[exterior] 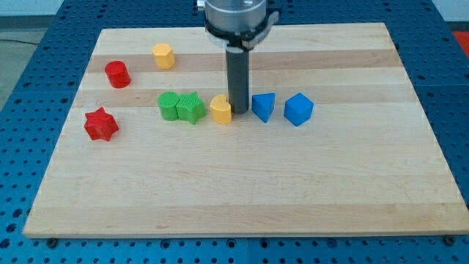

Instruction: Move the yellow heart towards the top center

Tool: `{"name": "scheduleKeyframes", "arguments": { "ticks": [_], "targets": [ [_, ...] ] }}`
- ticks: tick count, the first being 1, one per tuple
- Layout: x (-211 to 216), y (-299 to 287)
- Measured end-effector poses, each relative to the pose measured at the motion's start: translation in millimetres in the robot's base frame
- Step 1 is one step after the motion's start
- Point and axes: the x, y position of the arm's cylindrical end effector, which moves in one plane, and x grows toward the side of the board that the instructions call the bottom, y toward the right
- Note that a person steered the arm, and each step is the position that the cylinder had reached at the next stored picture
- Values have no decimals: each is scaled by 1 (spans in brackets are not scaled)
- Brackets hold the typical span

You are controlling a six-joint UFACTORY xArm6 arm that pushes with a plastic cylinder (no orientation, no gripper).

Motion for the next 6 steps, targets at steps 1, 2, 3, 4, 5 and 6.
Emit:
{"name": "scheduleKeyframes", "arguments": {
  "ticks": [1, 2, 3, 4, 5, 6],
  "targets": [
    [39, -4],
    [18, -28],
    [-15, -53],
    [-57, -63],
    [-95, -64],
    [-111, -63]
  ]
}}
